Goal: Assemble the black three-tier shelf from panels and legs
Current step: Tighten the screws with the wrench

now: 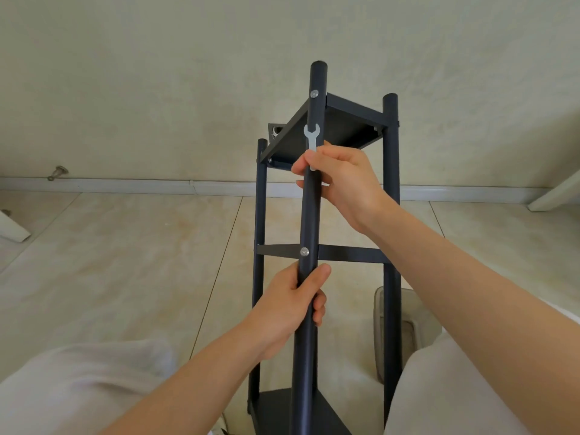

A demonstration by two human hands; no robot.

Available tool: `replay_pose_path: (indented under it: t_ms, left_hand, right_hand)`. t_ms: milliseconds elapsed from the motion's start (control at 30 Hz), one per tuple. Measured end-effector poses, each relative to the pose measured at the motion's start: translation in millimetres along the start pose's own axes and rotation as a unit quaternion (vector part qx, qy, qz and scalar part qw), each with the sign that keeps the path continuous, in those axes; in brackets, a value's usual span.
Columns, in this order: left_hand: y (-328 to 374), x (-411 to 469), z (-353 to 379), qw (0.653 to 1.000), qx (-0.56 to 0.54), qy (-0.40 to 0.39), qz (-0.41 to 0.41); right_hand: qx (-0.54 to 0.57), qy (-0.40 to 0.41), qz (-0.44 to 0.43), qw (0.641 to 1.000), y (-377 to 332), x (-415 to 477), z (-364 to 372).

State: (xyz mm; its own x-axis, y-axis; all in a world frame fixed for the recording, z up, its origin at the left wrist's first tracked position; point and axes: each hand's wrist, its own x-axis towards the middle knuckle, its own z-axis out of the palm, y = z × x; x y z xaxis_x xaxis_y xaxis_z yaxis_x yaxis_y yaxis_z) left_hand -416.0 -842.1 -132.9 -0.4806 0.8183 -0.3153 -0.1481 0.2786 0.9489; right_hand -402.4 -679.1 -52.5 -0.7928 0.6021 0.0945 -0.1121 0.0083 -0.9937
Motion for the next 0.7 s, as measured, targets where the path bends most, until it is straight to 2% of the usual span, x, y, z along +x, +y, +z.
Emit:
replay_pose_path:
  t_ms: [67,167,267,700]
  left_hand:
    - [0,3,3,0.998,0.003,0.052,0.023]
    - [3,12,6,0.983,-0.019,0.172,0.064]
    - [6,22,7,0.968,0.005,0.230,0.105]
    - [9,38,-2,0.954,-0.068,0.279,0.086]
  right_hand:
    - [0.006,-0.010,-0.012,1.000,-4,2,2]
    - [-0.027,-0.002,-0.034,0.999,-6,5,10]
    - [-0.058,0.018,-0.035,0.998,-4,4,17]
    - [-0.052,0.004,-0.008,0.999,3,-3,21]
